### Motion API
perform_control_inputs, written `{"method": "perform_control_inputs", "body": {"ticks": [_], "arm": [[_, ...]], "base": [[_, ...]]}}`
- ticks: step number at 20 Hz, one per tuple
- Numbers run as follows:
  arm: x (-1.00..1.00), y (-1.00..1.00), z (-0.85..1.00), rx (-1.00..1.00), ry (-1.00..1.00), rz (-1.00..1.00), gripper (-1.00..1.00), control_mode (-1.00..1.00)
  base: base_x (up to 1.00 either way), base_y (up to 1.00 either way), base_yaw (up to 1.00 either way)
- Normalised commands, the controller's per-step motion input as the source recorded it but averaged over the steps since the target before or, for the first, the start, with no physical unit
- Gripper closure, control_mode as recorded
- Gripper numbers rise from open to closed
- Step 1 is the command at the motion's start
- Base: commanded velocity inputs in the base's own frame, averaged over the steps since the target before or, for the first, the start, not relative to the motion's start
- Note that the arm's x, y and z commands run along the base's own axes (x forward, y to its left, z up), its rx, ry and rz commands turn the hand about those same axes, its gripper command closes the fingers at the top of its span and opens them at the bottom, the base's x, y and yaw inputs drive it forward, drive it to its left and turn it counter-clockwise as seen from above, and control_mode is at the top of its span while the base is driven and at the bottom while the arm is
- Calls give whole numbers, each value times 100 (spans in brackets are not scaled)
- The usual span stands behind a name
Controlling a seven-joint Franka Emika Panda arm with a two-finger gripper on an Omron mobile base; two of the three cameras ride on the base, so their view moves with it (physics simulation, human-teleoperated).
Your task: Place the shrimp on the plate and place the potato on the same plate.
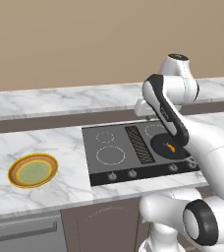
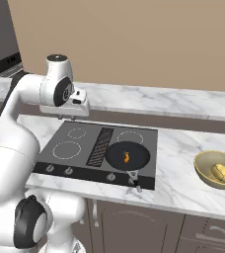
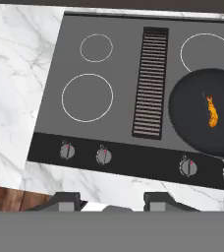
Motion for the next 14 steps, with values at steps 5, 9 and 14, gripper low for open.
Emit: {"method": "perform_control_inputs", "body": {"ticks": [5,9,14], "arm": [[0,-46,-10,0,1,0,-100,-100],[41,-74,-60,-5,13,-1,-100,-100],[48,-84,-79,-8,12,-1,-100,-100]], "base": [[0,0,0],[0,0,0],[0,0,0]]}}
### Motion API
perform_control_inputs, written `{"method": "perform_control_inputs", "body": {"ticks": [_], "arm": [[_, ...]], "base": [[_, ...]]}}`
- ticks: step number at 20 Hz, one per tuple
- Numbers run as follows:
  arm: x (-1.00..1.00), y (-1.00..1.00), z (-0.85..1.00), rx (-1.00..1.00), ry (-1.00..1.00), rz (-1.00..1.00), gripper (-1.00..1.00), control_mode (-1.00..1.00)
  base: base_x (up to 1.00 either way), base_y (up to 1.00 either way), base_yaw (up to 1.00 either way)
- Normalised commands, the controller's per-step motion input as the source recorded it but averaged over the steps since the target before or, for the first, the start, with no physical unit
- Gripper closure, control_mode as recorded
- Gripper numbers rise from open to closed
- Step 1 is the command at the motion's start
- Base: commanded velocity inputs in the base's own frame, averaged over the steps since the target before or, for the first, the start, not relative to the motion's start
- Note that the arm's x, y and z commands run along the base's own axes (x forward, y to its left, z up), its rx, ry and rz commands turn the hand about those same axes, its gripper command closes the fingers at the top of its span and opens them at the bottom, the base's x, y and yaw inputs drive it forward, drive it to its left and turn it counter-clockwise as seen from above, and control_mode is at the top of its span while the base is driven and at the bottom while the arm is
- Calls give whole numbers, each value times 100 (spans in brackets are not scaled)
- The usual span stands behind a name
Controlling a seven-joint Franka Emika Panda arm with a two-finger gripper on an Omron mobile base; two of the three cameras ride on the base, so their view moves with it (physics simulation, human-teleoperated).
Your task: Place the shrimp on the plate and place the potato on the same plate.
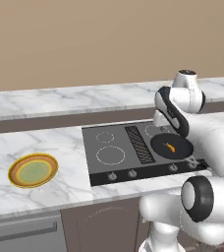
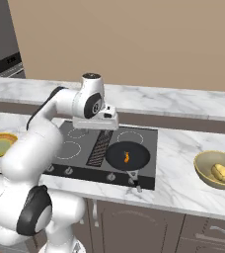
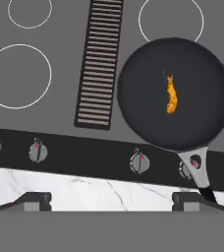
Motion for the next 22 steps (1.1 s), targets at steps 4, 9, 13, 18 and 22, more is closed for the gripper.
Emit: {"method": "perform_control_inputs", "body": {"ticks": [4,9,13,18,22], "arm": [[56,-90,-63,-2,18,-1,-100,-100],[63,-43,-54,-3,5,0,-100,-100],[53,-42,-60,0,5,0,-100,-100],[34,-18,-45,0,0,1,-100,-100],[24,0,-32,0,0,1,-100,-100]], "base": [[0,0,0],[0,0,0],[0,0,0],[0,0,0],[0,0,0]]}}
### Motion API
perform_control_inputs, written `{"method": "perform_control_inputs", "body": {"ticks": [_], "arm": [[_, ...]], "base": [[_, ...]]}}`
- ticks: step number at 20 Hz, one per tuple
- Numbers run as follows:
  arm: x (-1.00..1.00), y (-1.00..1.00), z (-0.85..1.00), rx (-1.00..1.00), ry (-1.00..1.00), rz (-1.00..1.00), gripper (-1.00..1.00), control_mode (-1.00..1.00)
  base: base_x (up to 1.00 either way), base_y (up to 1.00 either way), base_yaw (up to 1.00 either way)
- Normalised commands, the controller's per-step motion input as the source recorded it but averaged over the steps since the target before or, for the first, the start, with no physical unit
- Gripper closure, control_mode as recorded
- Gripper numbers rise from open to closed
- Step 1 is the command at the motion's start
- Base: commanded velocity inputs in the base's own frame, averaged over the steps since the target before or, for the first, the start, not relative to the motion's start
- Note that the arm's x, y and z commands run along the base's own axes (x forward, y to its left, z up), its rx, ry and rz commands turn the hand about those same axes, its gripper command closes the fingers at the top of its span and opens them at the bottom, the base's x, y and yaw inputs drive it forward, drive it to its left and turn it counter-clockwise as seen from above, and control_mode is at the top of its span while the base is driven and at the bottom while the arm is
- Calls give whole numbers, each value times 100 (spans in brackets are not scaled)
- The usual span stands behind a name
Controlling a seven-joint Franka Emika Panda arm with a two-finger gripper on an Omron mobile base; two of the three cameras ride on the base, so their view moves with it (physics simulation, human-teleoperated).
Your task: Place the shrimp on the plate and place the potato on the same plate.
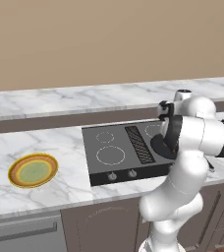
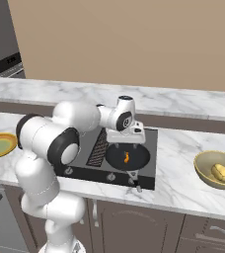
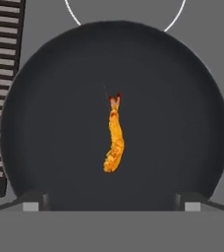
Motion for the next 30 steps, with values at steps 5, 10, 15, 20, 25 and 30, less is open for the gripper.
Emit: {"method": "perform_control_inputs", "body": {"ticks": [5,10,15,20,25,30], "arm": [[10,0,-44,1,0,0,-100,-100],[8,0,-53,0,0,1,-100,-100],[0,0,-47,0,0,0,-100,-100],[0,-3,-27,2,0,0,-100,-100],[1,-4,-21,1,0,0,-100,-100],[0,0,-18,1,0,0,100,-100]], "base": [[0,0,0],[0,0,0],[0,0,0],[0,0,0],[0,0,0],[0,0,0]]}}
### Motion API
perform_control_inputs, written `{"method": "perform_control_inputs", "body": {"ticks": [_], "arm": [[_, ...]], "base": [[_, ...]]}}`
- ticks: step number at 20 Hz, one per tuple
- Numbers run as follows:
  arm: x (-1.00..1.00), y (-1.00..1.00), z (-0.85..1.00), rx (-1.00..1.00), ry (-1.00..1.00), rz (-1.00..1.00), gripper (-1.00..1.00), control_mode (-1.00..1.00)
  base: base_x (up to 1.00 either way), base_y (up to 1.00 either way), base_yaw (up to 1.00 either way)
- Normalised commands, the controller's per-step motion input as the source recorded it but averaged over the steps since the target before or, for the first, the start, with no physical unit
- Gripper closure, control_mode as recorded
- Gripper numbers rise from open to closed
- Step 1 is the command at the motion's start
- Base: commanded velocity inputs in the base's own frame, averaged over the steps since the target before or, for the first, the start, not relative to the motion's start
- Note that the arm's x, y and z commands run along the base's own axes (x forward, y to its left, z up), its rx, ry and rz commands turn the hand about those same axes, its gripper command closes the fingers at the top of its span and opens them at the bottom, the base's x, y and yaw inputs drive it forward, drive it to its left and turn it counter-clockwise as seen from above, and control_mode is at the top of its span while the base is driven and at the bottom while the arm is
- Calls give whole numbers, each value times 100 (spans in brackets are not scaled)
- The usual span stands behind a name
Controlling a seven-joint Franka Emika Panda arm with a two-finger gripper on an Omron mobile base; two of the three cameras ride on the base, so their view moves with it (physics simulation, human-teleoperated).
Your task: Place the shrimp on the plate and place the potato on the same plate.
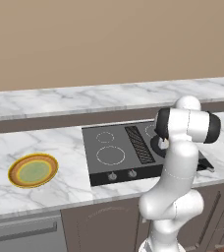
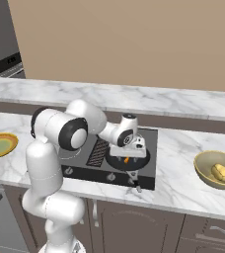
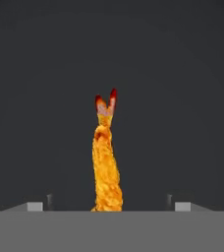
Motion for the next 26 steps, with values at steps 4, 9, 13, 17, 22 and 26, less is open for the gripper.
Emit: {"method": "perform_control_inputs", "body": {"ticks": [4,9,13,17,22,26], "arm": [[0,0,-10,1,0,0,100,-100],[0,0,-8,0,0,0,100,-100],[-17,7,34,0,0,1,100,-100],[-57,63,100,-3,-5,3,100,-100],[-73,100,100,0,-7,0,100,-100],[-97,100,65,2,-1,9,100,-100]], "base": [[0,0,0],[0,0,0],[0,0,0],[0,0,0],[0,0,0],[0,0,0]]}}
